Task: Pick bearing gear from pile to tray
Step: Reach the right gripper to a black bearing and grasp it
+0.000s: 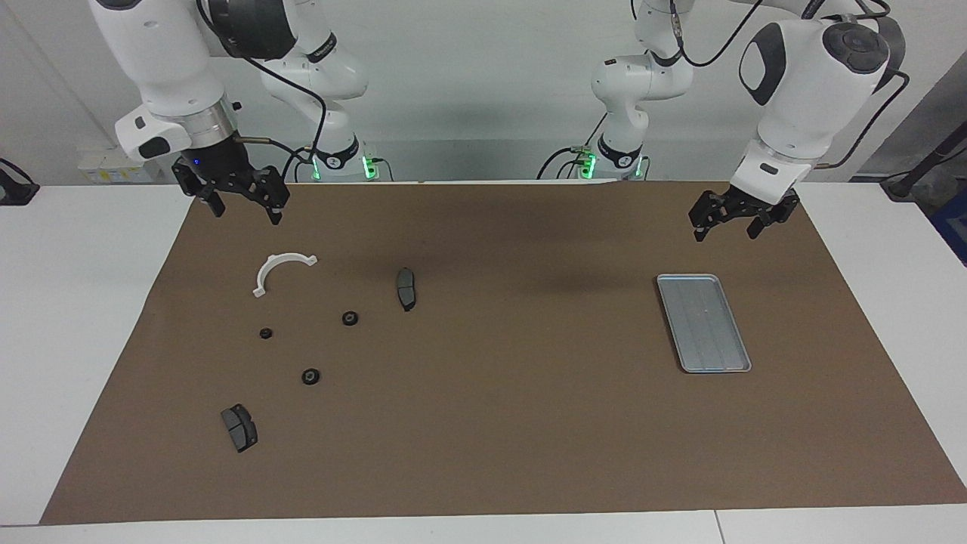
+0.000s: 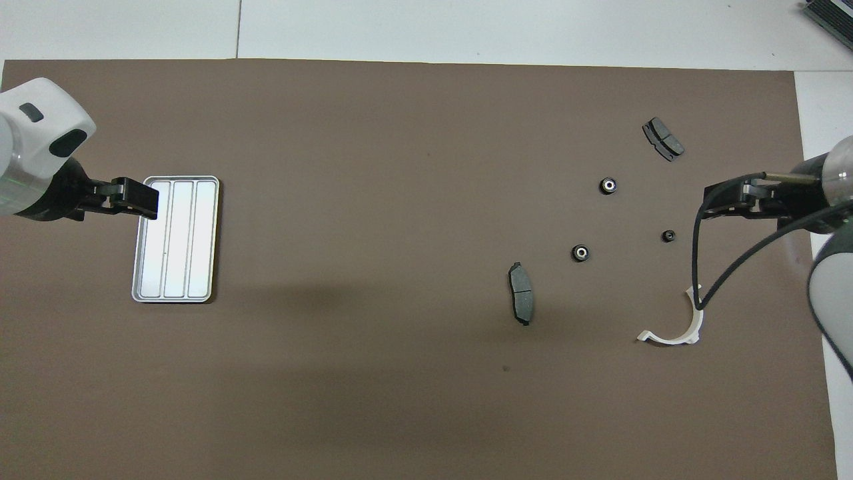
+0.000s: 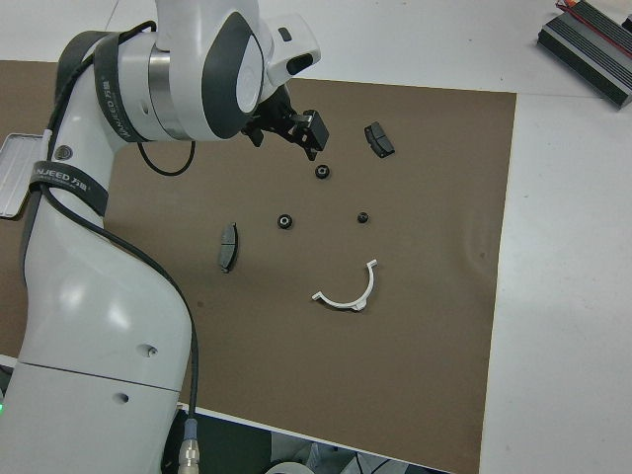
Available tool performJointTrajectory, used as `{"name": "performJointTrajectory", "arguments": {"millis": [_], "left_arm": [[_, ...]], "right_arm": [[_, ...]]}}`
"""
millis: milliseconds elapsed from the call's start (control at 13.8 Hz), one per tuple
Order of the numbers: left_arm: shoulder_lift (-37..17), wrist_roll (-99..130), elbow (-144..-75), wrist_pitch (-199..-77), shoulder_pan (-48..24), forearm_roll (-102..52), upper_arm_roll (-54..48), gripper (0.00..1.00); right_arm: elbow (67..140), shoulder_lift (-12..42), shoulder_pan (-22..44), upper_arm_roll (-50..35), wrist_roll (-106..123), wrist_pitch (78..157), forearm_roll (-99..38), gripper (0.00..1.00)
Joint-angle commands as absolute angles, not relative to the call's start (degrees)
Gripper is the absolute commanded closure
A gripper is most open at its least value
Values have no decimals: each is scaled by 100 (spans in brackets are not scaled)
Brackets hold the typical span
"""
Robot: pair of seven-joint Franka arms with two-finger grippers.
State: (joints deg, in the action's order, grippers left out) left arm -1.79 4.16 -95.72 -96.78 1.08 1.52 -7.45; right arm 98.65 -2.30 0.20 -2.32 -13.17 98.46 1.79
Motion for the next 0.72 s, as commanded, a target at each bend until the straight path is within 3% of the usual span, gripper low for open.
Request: {"name": "performJointTrajectory", "arguments": {"millis": [0,651], "left_arm": [[-26,325,-9747,-9773,185,202,-782,0],[-26,325,-9747,-9773,185,202,-782,0]], "right_arm": [[10616,-414,78,-290,-1406,10432,290,0],[11855,711,535,-281,-1450,13005,343,0]]}}
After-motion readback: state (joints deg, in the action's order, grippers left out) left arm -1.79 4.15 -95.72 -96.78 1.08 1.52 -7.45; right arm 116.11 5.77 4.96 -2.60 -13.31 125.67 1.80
